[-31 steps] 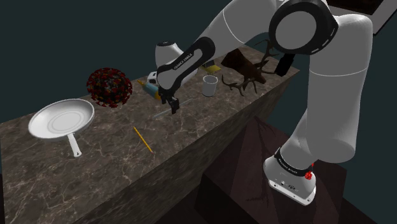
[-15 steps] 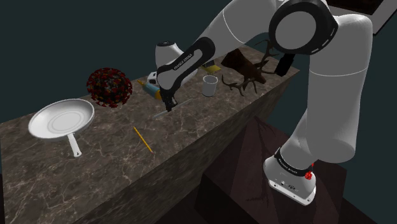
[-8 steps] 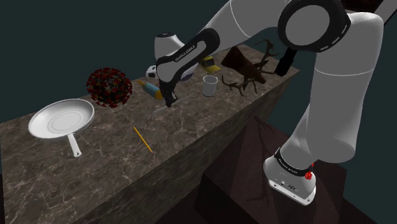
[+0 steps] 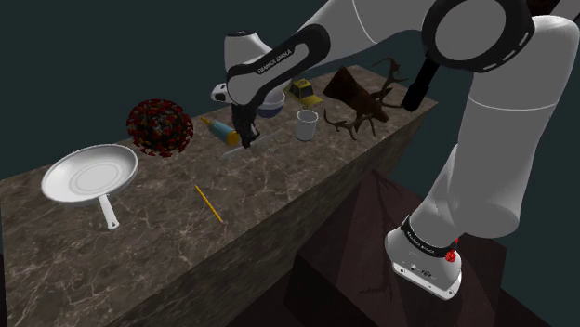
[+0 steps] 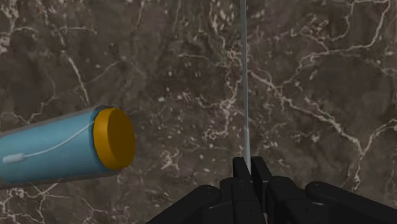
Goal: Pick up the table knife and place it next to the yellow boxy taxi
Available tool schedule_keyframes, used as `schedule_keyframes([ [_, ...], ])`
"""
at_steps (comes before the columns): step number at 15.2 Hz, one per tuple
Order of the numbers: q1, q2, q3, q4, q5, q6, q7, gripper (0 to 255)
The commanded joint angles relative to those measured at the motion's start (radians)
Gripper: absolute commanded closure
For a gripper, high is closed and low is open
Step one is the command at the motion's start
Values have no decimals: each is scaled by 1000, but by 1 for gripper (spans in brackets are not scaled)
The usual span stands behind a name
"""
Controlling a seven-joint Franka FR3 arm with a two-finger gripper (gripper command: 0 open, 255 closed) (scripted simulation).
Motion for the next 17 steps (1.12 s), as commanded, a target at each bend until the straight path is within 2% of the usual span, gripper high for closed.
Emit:
schedule_keyframes([
  [1,1,-16,0,10,-1,-26,2,255],
  [17,2,-114,-3,100,-9,-214,10,255],
])
